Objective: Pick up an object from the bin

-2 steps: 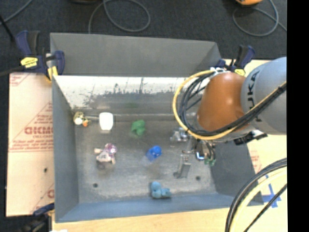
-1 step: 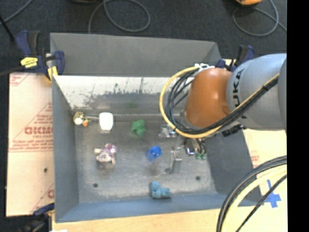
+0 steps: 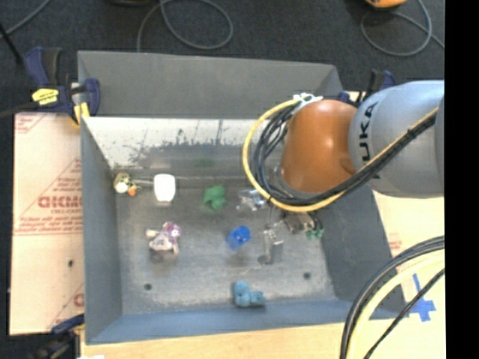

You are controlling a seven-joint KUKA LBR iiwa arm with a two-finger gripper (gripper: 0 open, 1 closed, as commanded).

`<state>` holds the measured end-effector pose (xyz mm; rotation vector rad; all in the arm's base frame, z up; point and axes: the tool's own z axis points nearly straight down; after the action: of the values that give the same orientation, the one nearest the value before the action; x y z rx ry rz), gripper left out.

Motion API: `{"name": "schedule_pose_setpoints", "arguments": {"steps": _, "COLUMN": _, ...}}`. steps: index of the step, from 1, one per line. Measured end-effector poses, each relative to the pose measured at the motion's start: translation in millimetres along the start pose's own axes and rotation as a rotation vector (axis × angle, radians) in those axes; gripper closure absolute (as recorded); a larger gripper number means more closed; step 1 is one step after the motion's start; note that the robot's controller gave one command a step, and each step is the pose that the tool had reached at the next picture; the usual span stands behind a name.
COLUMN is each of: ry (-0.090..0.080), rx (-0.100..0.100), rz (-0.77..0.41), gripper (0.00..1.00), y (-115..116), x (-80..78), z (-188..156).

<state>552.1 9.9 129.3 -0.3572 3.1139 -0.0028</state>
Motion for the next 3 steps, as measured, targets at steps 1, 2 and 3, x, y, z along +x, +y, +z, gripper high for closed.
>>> {"name": "schedule_pose_setpoints", "arguments": {"steps": 1, "ry": 0.003, "rx": 0.000, "rz": 0.235, "gripper": 0.00, "y": 1.4, "x": -10.0, "z": 25.9}}
{"name": "schedule_pose_setpoints", "arguments": {"steps": 2, "ry": -0.006, "rx": 0.001, "rz": -0.181, "gripper": 1.00, "y": 5.9, "x": -30.4, "z": 57.9}}
{"name": "schedule_pose_setpoints", "arguments": {"steps": 3, "ry": -0.006, "rx": 0.001, "rz": -0.181, "gripper": 1.00, "y": 5.9, "x": -30.4, "z": 58.0}}
